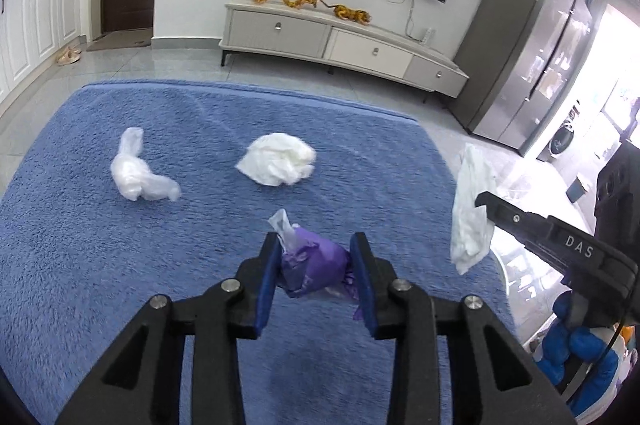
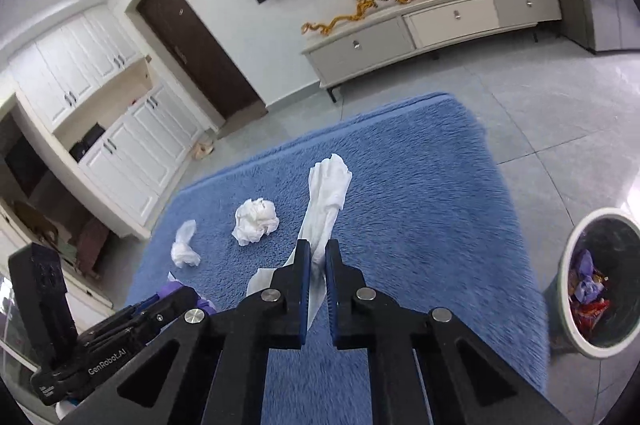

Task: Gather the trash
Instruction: 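Grasp the purple bag with the left gripper while the right gripper grasps a long white tissue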

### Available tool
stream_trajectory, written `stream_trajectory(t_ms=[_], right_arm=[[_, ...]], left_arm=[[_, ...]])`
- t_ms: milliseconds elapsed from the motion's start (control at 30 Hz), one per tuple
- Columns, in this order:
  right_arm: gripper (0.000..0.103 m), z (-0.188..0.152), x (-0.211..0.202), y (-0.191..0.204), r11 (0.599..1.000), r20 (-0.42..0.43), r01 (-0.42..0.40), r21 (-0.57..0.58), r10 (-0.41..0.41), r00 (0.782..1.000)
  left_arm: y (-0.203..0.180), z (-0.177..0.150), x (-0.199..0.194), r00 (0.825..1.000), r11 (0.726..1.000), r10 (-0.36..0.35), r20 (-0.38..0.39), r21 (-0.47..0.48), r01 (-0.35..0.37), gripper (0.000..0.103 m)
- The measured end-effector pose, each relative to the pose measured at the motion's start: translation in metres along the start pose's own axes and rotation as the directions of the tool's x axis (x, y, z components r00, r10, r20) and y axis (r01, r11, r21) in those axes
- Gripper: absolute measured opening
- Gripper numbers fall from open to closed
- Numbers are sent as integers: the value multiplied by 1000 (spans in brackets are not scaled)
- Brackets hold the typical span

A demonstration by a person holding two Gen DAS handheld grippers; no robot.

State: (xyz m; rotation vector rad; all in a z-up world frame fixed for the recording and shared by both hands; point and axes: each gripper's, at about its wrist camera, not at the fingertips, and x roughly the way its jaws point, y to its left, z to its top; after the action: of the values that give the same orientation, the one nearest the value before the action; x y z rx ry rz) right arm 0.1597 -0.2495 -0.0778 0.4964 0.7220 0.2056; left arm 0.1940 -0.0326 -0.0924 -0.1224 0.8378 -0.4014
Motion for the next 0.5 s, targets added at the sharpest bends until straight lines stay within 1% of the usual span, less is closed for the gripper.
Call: stream_trajectory(t_ms=[233,500], right_arm=[[8,-5,-50,-29,996,75,0,88,-7,997],[8,-11,-91,-54,986,156,1,165,-27,987]], left_arm=[[-44,1,-7,999,998,-48,-4,32,48,33],[-93,6,-9,996,993,-86,-17,85,87,33]])
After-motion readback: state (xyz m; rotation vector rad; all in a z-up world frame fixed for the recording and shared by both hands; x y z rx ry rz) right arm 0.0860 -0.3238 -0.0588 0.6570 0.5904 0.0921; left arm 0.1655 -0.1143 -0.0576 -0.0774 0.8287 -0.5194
